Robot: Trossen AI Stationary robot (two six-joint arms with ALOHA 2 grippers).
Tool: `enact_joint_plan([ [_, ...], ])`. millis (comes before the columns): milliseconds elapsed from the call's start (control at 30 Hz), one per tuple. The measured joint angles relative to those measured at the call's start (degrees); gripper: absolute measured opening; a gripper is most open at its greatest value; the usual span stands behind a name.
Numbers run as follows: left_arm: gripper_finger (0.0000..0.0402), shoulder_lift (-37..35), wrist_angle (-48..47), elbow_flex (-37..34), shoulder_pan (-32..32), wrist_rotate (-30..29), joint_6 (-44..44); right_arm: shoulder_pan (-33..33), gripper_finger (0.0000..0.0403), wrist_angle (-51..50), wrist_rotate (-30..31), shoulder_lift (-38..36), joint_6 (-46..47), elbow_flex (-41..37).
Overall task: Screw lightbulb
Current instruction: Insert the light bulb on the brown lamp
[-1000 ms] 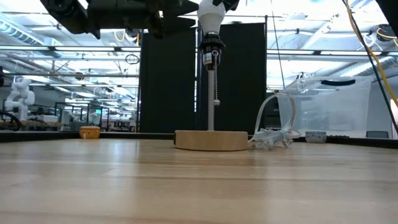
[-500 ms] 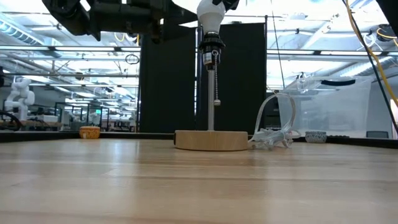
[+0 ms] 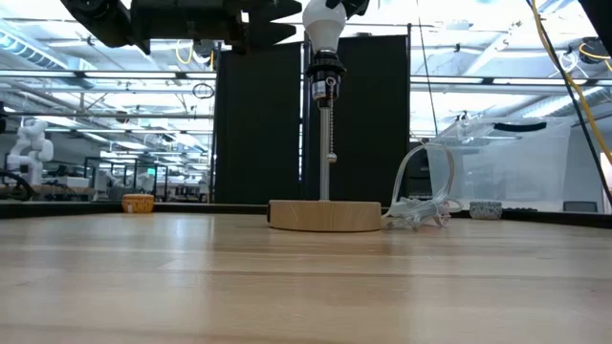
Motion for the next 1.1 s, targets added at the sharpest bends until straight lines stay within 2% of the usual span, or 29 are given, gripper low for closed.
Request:
enact_joint_plan([
  [200,0.03,-0.4,-0.1,0.0,-1.4,0.7,1.9,0.0,0.0267,0.1,0.1,0.0,0.0,0.0],
  [767,0.03,0.2,-0.6,0.0,0.0,4.8,2.4,0.0,0.0267,1.2,0.3,0.0,1.7,0.0],
  [1100,0.03,4.7,-4.6,5.0,-0.1,4.8,2.8,0.0,0.0267,1.4,0.5,0.0,2.6,0.0],
])
